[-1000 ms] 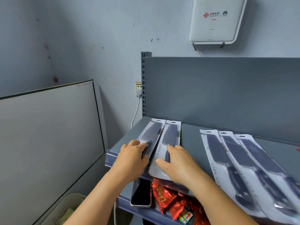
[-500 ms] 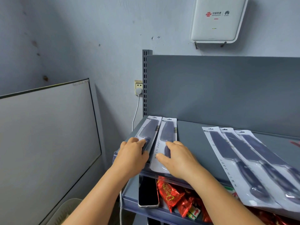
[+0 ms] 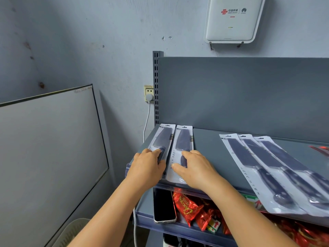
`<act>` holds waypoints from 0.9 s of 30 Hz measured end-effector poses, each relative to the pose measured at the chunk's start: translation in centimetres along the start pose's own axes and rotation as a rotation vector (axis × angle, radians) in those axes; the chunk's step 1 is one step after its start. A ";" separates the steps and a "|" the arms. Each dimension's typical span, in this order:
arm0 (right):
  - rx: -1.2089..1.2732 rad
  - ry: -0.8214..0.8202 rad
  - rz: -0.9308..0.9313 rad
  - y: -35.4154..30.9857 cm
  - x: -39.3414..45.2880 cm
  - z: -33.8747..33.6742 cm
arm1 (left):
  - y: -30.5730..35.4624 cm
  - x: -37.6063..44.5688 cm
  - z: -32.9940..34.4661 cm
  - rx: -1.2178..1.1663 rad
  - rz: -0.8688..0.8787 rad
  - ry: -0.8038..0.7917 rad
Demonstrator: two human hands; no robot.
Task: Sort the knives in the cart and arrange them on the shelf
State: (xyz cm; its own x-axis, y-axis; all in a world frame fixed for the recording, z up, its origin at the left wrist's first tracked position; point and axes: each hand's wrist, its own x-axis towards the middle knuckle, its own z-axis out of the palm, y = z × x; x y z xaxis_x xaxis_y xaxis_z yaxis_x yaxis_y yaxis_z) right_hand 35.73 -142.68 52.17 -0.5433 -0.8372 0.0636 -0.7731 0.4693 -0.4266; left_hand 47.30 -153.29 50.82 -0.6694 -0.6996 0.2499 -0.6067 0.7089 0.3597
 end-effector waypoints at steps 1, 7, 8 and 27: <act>-0.001 -0.002 0.005 0.0 0.0 0.0 | -0.1 0.0 0.0 -0.001 0.001 -0.003; 0.007 -0.029 0.026 -0.1 -0.1 0.1 | 0.0 -0.4 -0.2 0.006 0.014 -0.055; 0.002 -0.039 0.025 -0.2 -0.2 0.0 | 0.0 -0.4 -0.3 0.024 0.020 -0.064; -0.162 0.192 0.081 13.4 -8.6 -8.3 | 16.3 -5.0 2.6 -0.063 0.459 0.031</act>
State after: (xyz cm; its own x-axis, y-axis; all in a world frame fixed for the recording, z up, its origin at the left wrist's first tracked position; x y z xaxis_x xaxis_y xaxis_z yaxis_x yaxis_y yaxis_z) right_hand 27.33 -126.88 53.44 -0.6460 -0.7335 0.2115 -0.7582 0.5847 -0.2885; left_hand 39.63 -138.02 53.07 -0.8490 -0.3176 0.4223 -0.2224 0.9397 0.2597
